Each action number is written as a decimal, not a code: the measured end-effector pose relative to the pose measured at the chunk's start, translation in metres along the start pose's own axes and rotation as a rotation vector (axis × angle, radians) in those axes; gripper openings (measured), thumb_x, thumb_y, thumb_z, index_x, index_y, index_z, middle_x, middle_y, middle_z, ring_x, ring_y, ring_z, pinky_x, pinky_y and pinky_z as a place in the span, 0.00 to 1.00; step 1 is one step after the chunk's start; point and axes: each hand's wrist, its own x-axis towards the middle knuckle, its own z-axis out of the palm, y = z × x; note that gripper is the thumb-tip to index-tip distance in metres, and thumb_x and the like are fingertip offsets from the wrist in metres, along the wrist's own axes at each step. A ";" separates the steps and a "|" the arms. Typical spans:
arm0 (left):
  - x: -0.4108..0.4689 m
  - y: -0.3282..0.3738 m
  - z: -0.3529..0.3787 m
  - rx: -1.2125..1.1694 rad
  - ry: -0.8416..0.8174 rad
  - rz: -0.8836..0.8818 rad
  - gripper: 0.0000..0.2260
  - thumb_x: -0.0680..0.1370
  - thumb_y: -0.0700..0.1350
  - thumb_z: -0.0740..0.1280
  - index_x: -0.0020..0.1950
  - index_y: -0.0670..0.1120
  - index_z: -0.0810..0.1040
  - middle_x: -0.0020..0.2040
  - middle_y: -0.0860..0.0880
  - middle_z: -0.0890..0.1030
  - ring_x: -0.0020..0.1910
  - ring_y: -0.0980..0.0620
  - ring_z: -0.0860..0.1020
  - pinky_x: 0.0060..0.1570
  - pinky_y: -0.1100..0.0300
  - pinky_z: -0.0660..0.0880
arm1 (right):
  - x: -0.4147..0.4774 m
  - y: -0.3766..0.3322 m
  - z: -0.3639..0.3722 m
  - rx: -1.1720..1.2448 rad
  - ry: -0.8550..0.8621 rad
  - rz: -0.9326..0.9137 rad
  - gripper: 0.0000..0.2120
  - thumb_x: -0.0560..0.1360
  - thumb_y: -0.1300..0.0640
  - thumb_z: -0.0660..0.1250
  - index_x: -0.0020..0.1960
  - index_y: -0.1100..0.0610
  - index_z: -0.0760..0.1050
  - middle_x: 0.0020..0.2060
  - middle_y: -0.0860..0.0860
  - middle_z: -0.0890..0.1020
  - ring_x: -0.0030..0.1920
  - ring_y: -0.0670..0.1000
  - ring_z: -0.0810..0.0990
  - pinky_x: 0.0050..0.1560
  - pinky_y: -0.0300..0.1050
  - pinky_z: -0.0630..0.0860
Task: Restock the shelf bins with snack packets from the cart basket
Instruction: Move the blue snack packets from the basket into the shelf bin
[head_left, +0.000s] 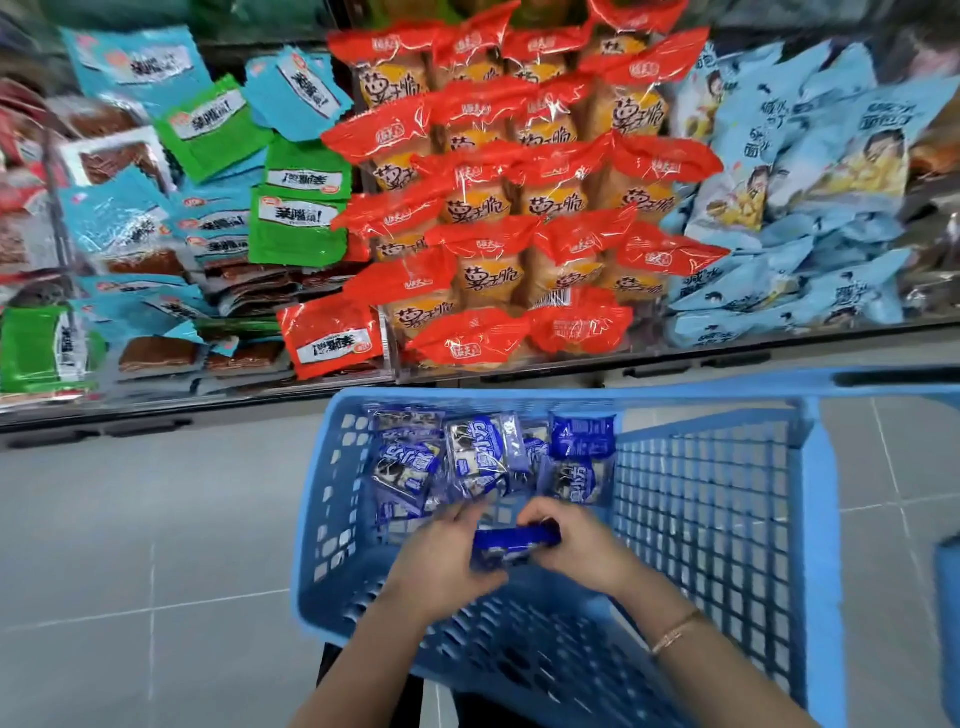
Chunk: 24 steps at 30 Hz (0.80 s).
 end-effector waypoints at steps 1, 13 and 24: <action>0.007 0.003 -0.001 0.007 -0.063 -0.029 0.27 0.73 0.56 0.67 0.71 0.53 0.67 0.61 0.51 0.77 0.59 0.50 0.76 0.56 0.58 0.74 | 0.001 -0.003 -0.005 0.025 0.008 -0.019 0.21 0.68 0.67 0.70 0.46 0.42 0.71 0.46 0.46 0.79 0.48 0.45 0.79 0.49 0.33 0.73; 0.003 -0.035 -0.022 -1.106 0.065 -0.507 0.34 0.73 0.51 0.72 0.74 0.43 0.63 0.45 0.55 0.85 0.50 0.56 0.82 0.49 0.61 0.80 | 0.054 0.055 -0.041 -0.633 0.254 0.287 0.35 0.72 0.60 0.70 0.74 0.54 0.58 0.70 0.51 0.65 0.70 0.53 0.65 0.71 0.47 0.64; 0.005 -0.031 -0.023 -1.081 0.046 -0.514 0.27 0.75 0.38 0.69 0.72 0.49 0.65 0.65 0.45 0.75 0.62 0.45 0.76 0.66 0.45 0.70 | 0.018 0.050 -0.017 0.225 0.374 0.315 0.07 0.71 0.52 0.72 0.47 0.53 0.80 0.41 0.43 0.79 0.50 0.55 0.79 0.39 0.27 0.68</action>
